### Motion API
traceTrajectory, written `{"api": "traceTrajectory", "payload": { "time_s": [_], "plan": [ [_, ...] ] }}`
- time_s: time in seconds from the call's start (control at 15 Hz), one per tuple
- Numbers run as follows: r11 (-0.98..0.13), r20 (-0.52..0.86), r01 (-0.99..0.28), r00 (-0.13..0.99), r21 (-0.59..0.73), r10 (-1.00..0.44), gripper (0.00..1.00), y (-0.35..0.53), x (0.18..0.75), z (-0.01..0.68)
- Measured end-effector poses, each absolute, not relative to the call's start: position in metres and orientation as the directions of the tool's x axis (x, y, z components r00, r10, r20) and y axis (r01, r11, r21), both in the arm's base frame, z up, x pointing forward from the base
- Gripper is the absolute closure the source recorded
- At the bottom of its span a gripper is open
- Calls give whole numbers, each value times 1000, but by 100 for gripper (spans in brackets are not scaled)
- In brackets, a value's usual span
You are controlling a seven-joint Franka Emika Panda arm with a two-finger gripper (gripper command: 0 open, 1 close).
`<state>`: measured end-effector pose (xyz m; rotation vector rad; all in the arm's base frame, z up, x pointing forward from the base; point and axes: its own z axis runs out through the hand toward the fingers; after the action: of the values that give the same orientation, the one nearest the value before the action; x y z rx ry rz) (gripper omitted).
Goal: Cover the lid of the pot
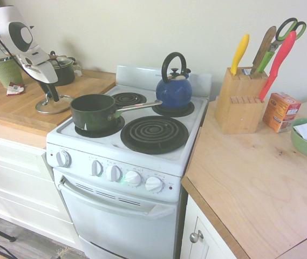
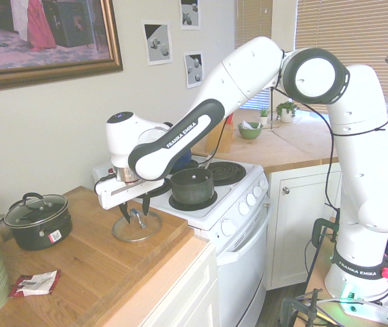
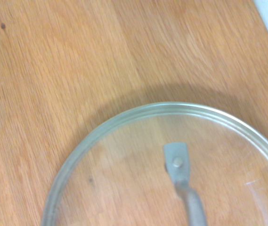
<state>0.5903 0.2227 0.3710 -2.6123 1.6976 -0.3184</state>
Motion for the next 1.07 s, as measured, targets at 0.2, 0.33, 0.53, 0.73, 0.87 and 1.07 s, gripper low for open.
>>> {"api": "traceTrajectory", "payload": {
  "time_s": [0.2,0.33,0.53,0.73,0.87,1.07],
  "plan": [
    [-407,163,-906,386,-119,-908,100,220,592,371],
    [-403,162,-907,383,-120,-910,100,218,594,371],
    [-398,157,-909,378,-125,-912,100,217,597,371],
    [-396,154,-910,376,-126,-913,100,213,599,371],
    [-391,146,-911,372,-129,-917,100,210,600,371],
    [-389,129,-911,373,-134,-919,100,204,602,374]
  ]
}}
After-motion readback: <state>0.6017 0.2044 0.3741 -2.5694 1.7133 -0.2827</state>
